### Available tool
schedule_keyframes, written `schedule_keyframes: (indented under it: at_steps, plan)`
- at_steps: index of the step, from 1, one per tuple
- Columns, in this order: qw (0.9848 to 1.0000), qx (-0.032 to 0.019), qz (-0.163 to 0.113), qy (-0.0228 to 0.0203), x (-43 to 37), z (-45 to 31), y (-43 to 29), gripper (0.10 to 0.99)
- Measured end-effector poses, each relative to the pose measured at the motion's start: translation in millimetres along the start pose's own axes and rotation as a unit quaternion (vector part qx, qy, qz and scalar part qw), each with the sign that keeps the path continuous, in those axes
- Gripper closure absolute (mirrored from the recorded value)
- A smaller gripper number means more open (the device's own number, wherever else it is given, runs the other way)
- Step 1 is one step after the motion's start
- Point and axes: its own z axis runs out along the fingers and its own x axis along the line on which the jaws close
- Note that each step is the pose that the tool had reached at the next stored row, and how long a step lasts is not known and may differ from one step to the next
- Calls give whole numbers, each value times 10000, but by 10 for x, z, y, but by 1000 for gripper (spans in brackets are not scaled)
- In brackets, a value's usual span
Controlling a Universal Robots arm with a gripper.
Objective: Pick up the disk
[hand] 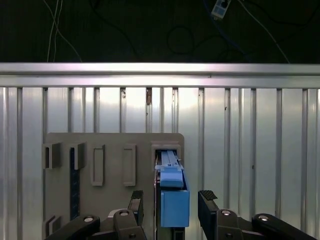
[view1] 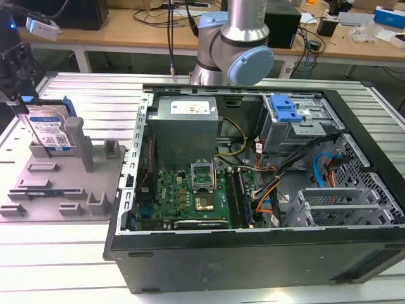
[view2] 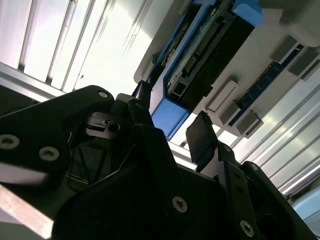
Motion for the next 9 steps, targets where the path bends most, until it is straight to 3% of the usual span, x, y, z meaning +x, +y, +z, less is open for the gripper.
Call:
schedule_keyframes:
  at_steps: [9]
  plan:
    - [10000,0,0,0,-2,96,-1,529]
